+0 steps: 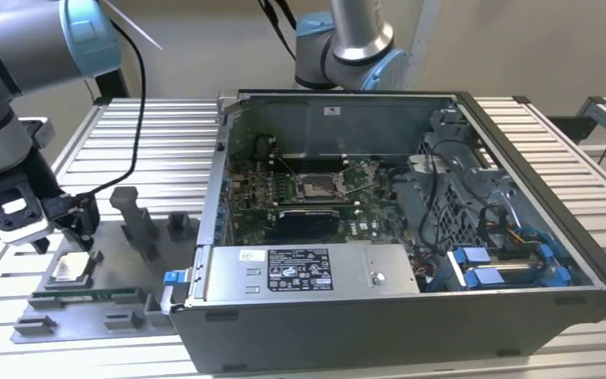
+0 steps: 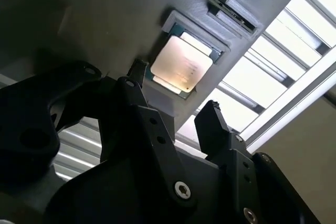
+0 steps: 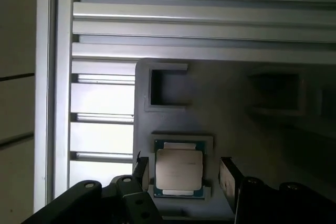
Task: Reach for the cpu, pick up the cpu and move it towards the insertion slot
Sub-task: 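Pick up the cpu and move it towards the insertion slot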
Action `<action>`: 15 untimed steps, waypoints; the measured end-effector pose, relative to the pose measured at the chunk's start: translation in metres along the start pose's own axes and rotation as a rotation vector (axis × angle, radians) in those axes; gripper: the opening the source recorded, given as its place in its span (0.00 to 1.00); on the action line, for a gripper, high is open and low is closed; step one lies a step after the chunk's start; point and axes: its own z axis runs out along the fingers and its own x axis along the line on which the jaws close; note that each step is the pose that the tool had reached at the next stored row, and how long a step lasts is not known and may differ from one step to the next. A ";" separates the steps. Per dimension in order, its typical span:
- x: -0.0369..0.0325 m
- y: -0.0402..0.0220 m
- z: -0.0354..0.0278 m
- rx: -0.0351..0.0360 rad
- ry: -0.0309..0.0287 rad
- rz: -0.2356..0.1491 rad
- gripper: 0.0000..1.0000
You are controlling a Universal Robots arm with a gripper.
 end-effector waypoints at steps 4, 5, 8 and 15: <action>0.0006 -0.0012 0.0051 0.0015 0.0003 0.000 1.00; 0.0006 -0.0018 0.0063 0.0014 0.0002 0.000 1.00; 0.0006 -0.0037 0.0101 0.0013 -0.0001 0.000 1.00; 0.0007 -0.0072 0.0168 0.0015 0.0002 0.000 1.00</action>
